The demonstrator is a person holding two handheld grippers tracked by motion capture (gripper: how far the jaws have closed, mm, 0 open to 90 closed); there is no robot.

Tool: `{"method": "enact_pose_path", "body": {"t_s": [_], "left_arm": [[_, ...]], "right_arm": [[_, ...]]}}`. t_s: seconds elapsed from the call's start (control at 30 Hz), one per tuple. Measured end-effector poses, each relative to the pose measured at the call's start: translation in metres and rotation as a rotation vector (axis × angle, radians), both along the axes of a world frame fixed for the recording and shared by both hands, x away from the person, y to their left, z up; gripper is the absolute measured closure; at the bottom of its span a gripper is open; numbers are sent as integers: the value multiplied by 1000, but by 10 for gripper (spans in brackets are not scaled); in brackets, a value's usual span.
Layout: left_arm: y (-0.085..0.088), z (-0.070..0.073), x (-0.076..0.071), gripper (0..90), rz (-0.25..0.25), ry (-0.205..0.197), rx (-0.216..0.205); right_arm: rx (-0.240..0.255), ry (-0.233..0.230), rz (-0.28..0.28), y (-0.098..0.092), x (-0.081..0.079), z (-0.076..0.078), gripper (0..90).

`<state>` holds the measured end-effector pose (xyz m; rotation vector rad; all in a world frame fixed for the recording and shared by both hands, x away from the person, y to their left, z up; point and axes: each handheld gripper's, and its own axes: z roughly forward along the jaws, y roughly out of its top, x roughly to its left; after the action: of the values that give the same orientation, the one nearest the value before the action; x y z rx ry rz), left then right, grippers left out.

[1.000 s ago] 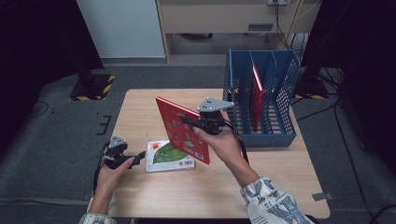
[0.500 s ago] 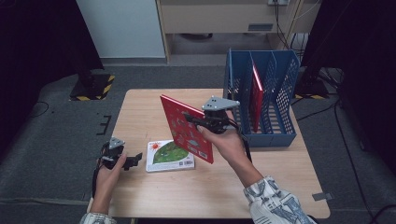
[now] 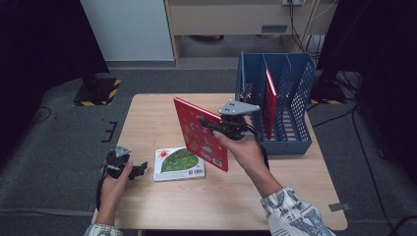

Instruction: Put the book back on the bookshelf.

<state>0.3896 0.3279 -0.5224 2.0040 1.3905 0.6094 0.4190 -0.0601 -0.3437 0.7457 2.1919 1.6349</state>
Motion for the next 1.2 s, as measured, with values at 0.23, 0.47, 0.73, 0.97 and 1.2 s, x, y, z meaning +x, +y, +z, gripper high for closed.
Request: {"method": "enact_pose_path", "body": {"t_s": [0.23,0.47,0.73,0.97,1.2], "left_arm": [[0,-1,0,61,4,9,11],[3,-3,0,48,32,20,4],[3,-4,0,48,33,25,8],[3,-6,0,48,34,36,11],[3,-6,0,48,37,41,13]], "right_arm": [[3,-2,-9,-6,-1,2,793],[-1,-7,-14,-13,-6,3,793],[16,-3,-19,-22,-11,5,793],[20,-1,-30,-34,-14,5,793],[23,-4,-44,-45,-20,5,793]]}}
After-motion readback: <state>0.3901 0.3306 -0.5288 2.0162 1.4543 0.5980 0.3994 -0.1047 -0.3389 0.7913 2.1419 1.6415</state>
